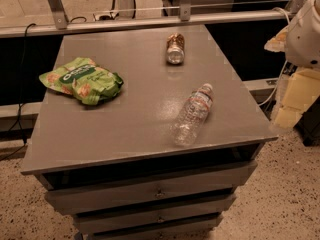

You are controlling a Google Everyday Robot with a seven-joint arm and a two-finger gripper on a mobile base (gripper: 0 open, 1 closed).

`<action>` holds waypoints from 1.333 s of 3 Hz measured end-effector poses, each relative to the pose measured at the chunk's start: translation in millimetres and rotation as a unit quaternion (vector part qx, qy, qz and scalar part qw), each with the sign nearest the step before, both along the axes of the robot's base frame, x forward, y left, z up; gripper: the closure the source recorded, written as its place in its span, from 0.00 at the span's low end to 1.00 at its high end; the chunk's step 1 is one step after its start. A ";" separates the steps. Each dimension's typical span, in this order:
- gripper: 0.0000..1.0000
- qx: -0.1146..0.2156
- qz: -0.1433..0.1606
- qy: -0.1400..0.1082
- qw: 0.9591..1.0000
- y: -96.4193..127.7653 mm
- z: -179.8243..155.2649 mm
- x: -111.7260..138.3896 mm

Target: Move water bottle near orange can

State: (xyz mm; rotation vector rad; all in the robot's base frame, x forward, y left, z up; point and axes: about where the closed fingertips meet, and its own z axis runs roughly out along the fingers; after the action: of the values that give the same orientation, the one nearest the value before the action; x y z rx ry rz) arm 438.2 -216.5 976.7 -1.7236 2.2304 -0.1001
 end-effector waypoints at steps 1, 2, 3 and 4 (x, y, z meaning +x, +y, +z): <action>0.00 0.000 0.001 -0.003 1.000 0.4 1.0 0.3; 0.00 0.007 0.026 -0.010 1.000 2.0 -7.7 6.8; 0.00 0.040 0.075 -0.010 0.996 9.0 -37.5 24.6; 0.00 0.074 0.138 -0.014 0.988 31.9 -61.7 46.6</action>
Offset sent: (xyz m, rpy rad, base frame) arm 0.0205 0.0040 -0.0319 0.0433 -0.0289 0.1624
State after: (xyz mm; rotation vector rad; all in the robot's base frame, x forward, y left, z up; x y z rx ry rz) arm 484.8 -184.6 915.0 -1.9138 1.9041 0.1026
